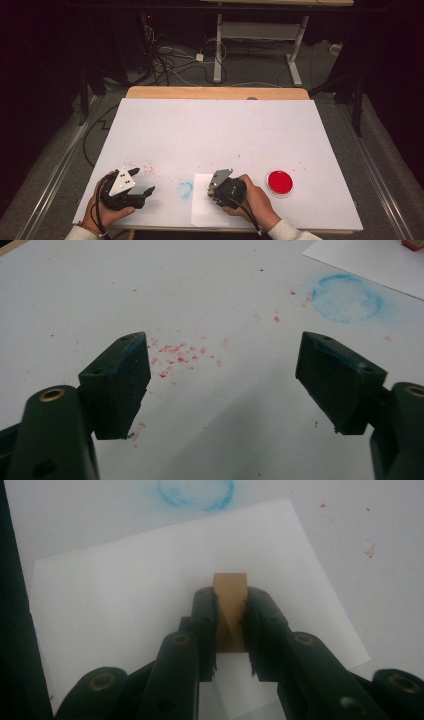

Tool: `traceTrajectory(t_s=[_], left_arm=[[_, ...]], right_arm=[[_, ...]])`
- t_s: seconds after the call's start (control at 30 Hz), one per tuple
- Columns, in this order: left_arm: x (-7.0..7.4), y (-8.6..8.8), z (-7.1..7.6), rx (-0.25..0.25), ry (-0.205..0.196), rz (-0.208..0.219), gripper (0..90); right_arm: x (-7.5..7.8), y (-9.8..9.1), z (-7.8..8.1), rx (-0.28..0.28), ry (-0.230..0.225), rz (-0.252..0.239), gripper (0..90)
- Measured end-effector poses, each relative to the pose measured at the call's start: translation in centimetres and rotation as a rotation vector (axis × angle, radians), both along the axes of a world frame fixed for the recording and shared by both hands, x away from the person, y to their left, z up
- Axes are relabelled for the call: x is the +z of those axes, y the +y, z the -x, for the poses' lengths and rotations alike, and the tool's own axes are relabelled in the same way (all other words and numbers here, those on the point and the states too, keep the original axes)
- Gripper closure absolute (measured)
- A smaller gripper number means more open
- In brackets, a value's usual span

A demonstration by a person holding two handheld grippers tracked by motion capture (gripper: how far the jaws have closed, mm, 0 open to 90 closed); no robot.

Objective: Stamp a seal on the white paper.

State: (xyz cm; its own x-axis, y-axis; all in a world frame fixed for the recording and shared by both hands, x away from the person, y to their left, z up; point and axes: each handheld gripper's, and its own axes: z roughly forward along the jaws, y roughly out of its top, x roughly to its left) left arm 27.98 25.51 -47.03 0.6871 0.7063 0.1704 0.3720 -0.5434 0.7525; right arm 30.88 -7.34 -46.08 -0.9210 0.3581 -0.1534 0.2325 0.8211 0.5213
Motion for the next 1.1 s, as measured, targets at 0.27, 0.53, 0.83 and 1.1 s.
traceTrajectory(t_s=[0.27, 0.53, 0.83, 1.1], left_arm=[[0.0, 0.0, 0.0, -0.003, 0.001, -0.001, 21.0], [0.0, 0.0, 0.0, -0.002, 0.001, -0.001, 21.0], [0.0, -0.1, 0.0, -0.002, 0.001, -0.002, 21.0], [-0.1, 0.1, -0.1, 0.001, 0.002, 0.003, 21.0]], right_arm=[[-0.1, -0.2, -0.2, -0.007, 0.023, -0.017, 76.3], [-0.1, -0.3, -0.3, -0.012, 0.031, -0.025, 76.3], [-0.1, 0.0, 0.2, -0.012, -0.006, -0.003, 76.0], [1.3, -1.3, -0.3, -0.045, -0.016, -0.065, 76.2]])
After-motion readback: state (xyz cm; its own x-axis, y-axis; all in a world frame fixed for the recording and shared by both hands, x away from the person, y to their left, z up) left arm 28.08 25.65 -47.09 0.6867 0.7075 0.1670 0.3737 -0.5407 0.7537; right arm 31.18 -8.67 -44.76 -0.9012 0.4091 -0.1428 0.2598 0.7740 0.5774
